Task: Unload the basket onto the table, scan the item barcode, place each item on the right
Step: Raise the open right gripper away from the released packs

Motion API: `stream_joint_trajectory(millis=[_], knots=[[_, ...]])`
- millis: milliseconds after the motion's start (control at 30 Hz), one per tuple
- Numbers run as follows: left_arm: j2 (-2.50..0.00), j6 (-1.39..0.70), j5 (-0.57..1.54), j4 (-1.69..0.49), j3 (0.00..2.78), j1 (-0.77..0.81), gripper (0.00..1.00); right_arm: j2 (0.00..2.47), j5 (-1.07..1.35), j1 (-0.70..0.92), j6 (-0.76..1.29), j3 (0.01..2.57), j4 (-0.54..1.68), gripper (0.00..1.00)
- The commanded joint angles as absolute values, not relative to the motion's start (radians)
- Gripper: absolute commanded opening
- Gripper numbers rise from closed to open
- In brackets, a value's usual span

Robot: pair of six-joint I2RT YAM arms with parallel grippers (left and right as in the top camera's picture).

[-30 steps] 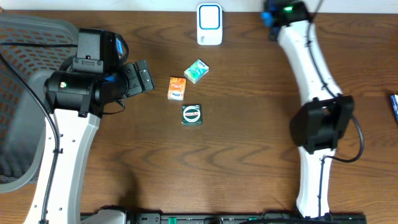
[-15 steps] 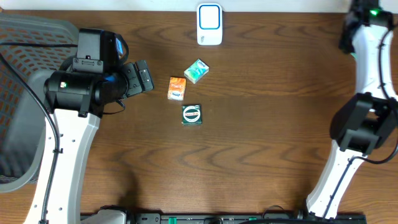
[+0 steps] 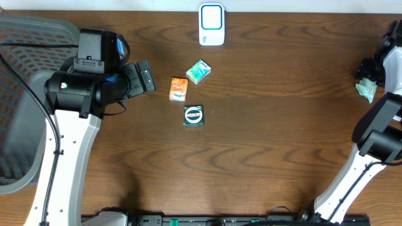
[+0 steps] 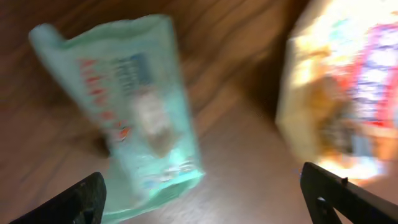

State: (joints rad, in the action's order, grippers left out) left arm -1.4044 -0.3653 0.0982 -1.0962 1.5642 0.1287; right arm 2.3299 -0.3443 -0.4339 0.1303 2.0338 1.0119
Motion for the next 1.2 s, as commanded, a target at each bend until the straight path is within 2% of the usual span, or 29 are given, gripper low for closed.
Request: stream_joint_trajectory(millis=[0,100,133,200,300,333,400,467,567,800,1033,1167], knots=[[-1.405,-0.36,0.092,-1.099,1.576,0.125,0.98,2.31,-0.124,-0.42,0.152,2.027,0.998,0.94],[-1.405,-0.36,0.092,-1.099,1.576,0.125,0.98,2.31,-0.033,-0.401,0.152,2.027,0.978,0.91],[-1.405,-0.36,0.092,-1.099,1.576,0.125,0.98,2.31,-0.018,-0.393,0.152,2.027,0.973,0.86],[-1.405,-0.36,0.092,-1.099,1.576,0.125,0.98,2.31,-0.016,-0.376,0.152,2.027,0.967,0.71],[-1.405,-0.36,0.092,-1.099,1.576,0.125,0.98,2.31,-0.018,-0.353,0.152,2.026,0.96,0.39],[-1.405,-0.36,0.092,-1.099,1.576,0.125,0.98,2.31,-0.023,-0.35,0.152,2.023,0.953,0.32],[-1.405,-0.36,0.092,-1.099,1.576,0.125,0.98,2.31,-0.046,-0.348,0.152,2.01,0.93,0.18],[-1.405,-0.36,0.092,-1.099,1.576,0.125,0.98,2.31,-0.086,-0.348,0.152,1.99,0.906,0.12],[-1.405,-0.36,0.092,-1.099,1.576,0.125,0.98,2.31,-0.159,-0.353,0.152,1.948,0.85,0.12],[-1.405,-0.36,0.092,-1.099,1.576,0.125,0.98,2.31,-0.245,-0.376,0.14,1.832,0.685,0.21],[-1.405,-0.36,0.092,-1.099,1.576,0.125,0.98,2.31,-0.262,-0.422,0.113,1.757,0.57,0.22],[-1.405,-0.36,0.092,-1.099,1.576,0.125,0.98,2.31,-0.382,-0.447,0.11,1.755,0.572,0.22]])
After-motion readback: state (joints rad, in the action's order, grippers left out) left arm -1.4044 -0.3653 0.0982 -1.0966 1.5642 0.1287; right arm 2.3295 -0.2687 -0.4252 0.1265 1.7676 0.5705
